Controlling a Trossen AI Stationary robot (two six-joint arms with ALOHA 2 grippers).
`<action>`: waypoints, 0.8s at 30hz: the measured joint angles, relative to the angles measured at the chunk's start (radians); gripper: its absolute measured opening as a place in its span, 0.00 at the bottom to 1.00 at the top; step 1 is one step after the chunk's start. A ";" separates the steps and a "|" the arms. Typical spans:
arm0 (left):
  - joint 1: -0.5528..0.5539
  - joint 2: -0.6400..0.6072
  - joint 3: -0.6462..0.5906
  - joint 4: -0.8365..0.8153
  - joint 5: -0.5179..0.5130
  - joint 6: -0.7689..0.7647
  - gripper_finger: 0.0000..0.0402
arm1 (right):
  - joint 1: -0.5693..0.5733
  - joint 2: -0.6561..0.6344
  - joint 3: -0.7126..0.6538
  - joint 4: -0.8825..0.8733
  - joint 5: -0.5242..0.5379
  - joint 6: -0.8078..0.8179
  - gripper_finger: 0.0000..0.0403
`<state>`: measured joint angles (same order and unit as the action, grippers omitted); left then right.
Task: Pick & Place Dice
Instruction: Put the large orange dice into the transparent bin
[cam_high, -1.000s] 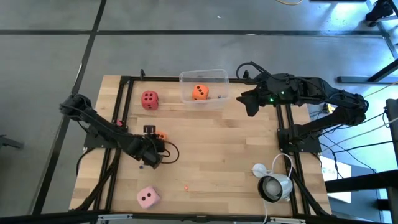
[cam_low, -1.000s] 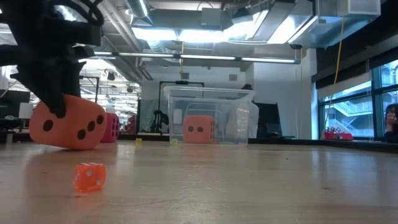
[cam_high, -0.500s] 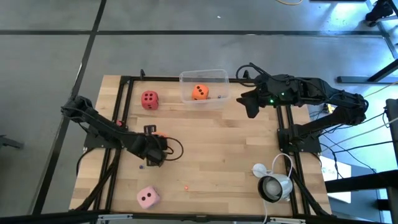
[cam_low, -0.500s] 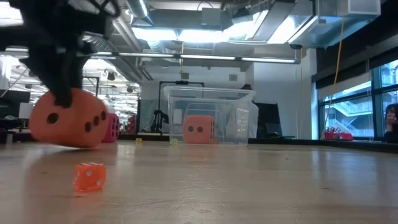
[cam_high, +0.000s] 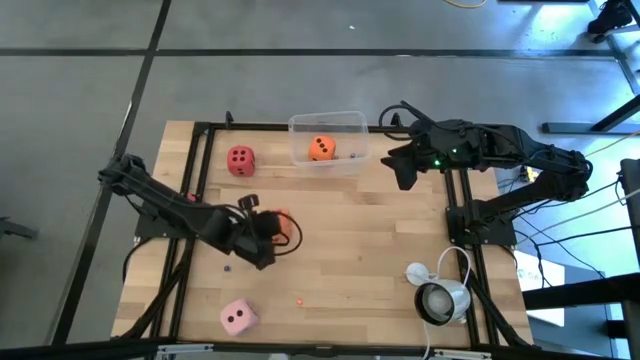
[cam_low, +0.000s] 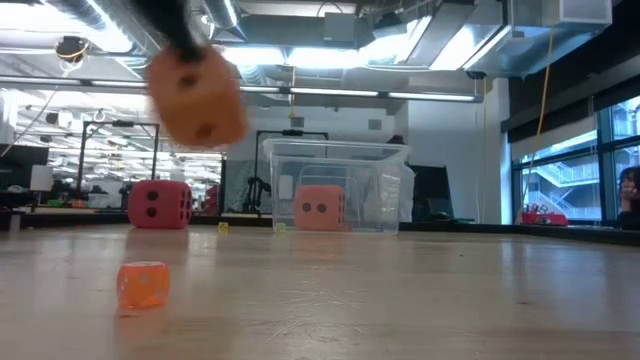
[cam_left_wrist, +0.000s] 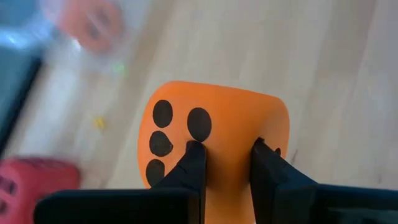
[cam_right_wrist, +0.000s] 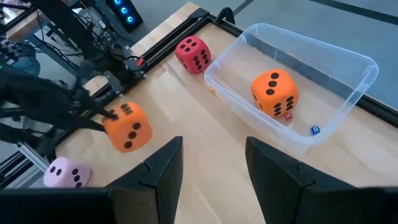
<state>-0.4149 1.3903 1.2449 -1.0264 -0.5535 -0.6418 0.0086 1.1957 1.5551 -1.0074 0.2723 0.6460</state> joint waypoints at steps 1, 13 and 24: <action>0.000 -0.001 0.037 -0.007 -0.036 0.011 0.13 | 0.000 0.000 0.000 -0.001 0.000 0.000 0.43; 0.300 -0.003 0.360 0.029 -0.188 0.482 0.12 | 0.135 0.000 0.000 -0.004 0.084 0.139 0.43; 0.826 0.080 0.374 0.208 0.386 0.741 0.11 | 0.362 0.002 0.000 -0.022 0.358 0.283 0.43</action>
<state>0.4115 1.4706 1.6184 -0.8182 -0.1679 0.0990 0.3704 1.1974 1.5551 -1.0294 0.6301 0.9289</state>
